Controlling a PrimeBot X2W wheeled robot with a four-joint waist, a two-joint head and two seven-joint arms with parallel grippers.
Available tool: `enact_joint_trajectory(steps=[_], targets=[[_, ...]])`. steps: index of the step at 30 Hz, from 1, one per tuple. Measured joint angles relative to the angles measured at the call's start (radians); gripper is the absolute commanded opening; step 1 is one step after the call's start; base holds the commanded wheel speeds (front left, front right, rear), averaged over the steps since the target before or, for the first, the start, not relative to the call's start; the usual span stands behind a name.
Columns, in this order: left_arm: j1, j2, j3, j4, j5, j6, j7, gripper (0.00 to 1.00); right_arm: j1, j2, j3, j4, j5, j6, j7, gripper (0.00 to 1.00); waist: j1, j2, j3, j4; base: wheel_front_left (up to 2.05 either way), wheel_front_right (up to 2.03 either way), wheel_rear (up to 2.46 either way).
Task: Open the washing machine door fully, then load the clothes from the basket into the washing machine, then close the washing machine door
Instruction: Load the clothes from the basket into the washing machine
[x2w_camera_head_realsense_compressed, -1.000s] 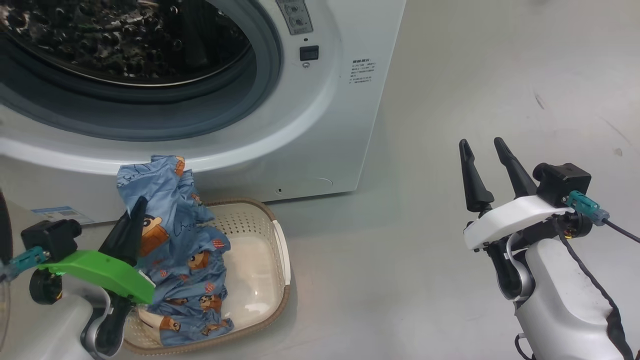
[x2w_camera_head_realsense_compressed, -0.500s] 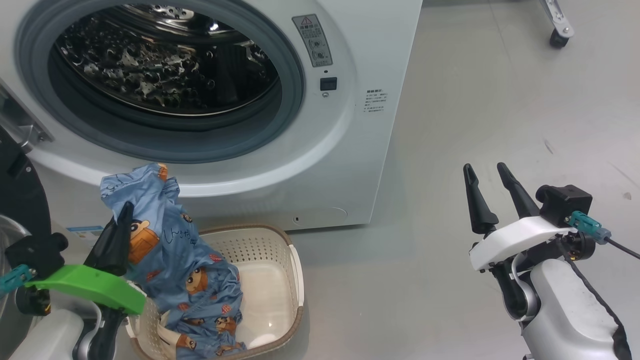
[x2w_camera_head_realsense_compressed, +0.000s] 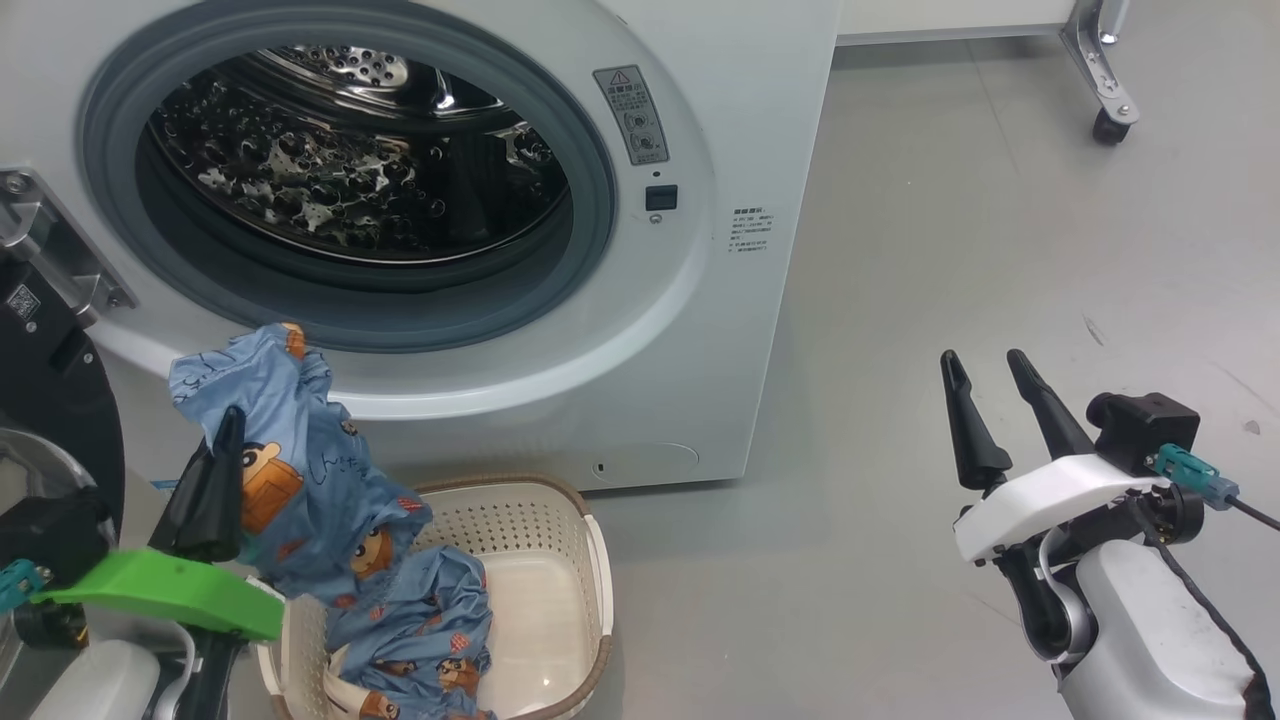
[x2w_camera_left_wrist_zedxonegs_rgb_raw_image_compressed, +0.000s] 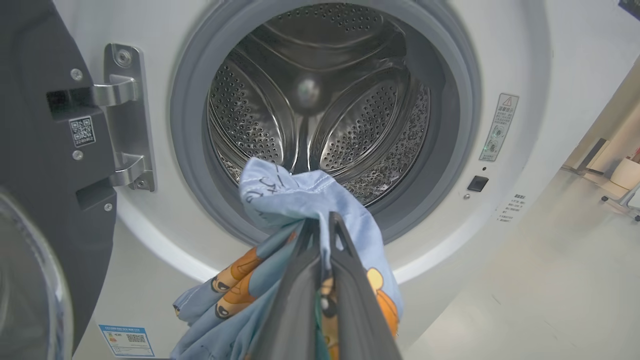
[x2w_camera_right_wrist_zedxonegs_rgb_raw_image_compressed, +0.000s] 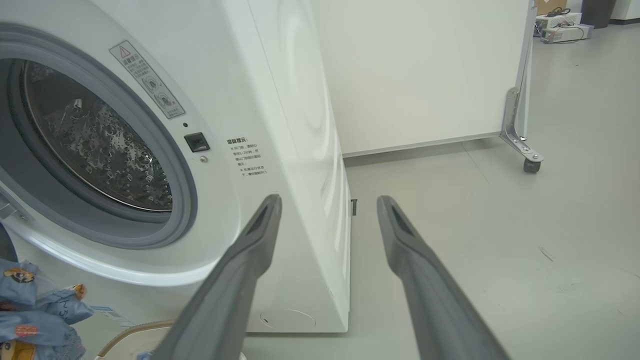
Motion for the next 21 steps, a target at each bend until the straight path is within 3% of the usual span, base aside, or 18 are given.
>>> enact_joint_trajectory(steps=[21], targets=[[0.071, -0.029, 0.072, -0.087, 0.067, 0.008, 0.0, 0.0, 0.003, -0.013, 0.017, -0.022, 0.018, 0.0, 0.0, 1.0, 0.0, 0.0, 0.0, 0.018, 0.0, 0.0, 0.0]])
